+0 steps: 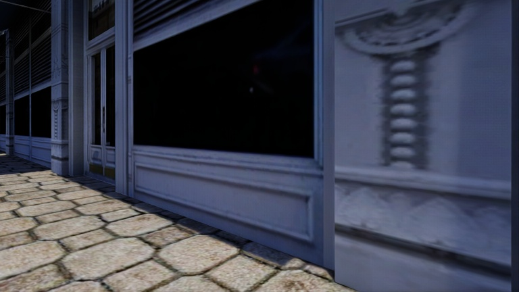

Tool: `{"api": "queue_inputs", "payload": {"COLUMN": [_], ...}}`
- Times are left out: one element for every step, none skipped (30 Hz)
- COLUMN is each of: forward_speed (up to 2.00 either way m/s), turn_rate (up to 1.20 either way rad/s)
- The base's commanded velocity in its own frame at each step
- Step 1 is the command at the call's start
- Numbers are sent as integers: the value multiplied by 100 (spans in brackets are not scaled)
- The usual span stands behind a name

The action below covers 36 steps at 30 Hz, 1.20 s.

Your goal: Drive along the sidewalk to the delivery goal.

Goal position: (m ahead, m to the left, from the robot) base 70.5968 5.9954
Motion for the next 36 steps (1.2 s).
{"api": "queue_inputs", "payload": {"forward_speed": [0, 0, 0, 0, 0, 0, 0, 0, 0, 0, 0, 0, 0, 0, 0, 0, 0, 0, 0, 0, 0, 0, 0, 0, 0, 0, 0, 0, 0, 0, 0, 0, 0, 0, 0, 0], "turn_rate": [0, 0, 0, 0, 0, 0, 47, 47, 61, 62, 62, 62, 62, 62, 62, 62, 62, 62, 62, 62, 62, 65, 65, 66, 69, 69, 69, 70, 70, 70, 70, 70, 70, 70, 70, 70]}}
